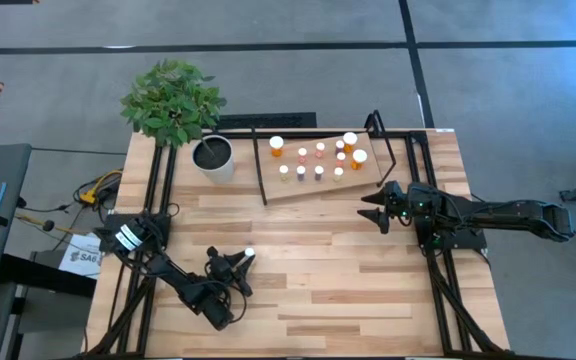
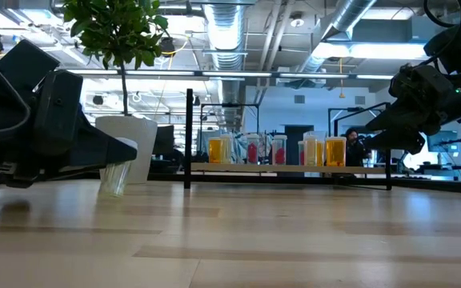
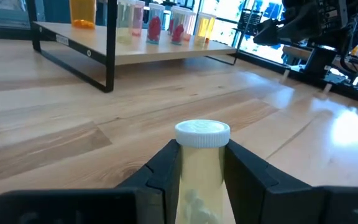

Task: Pick and place medicine bottles onto shelf by color
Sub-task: Put the yellow pill bottle on the shelf

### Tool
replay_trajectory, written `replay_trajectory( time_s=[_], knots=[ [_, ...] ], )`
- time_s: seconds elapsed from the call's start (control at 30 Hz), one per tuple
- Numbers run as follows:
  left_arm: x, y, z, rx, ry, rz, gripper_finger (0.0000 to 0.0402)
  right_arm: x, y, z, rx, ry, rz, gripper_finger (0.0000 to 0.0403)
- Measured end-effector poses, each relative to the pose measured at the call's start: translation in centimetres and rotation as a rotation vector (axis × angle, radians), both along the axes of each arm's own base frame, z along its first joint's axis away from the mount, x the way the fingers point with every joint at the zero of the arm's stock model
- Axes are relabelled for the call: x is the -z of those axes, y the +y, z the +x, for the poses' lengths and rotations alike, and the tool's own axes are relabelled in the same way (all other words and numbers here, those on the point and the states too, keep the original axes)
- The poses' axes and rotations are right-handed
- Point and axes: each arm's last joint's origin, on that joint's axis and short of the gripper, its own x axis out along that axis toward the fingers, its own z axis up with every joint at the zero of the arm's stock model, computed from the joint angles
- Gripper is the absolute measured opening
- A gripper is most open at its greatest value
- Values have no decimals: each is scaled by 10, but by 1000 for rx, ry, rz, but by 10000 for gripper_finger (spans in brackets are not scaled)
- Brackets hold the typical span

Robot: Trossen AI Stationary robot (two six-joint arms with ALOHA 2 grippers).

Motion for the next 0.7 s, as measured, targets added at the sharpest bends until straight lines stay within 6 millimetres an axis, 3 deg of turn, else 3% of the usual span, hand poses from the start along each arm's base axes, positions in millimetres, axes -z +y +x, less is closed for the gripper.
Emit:
replay_trajectory(
  time_s=[0.3,0.7],
  knots=[
    [0,0,0,-1,-4,3,125,0,0,0,0,0,0,301],
    [-2,-7,-6,16,-59,32,140,0,0,0,0,0,0,301]
  ],
)
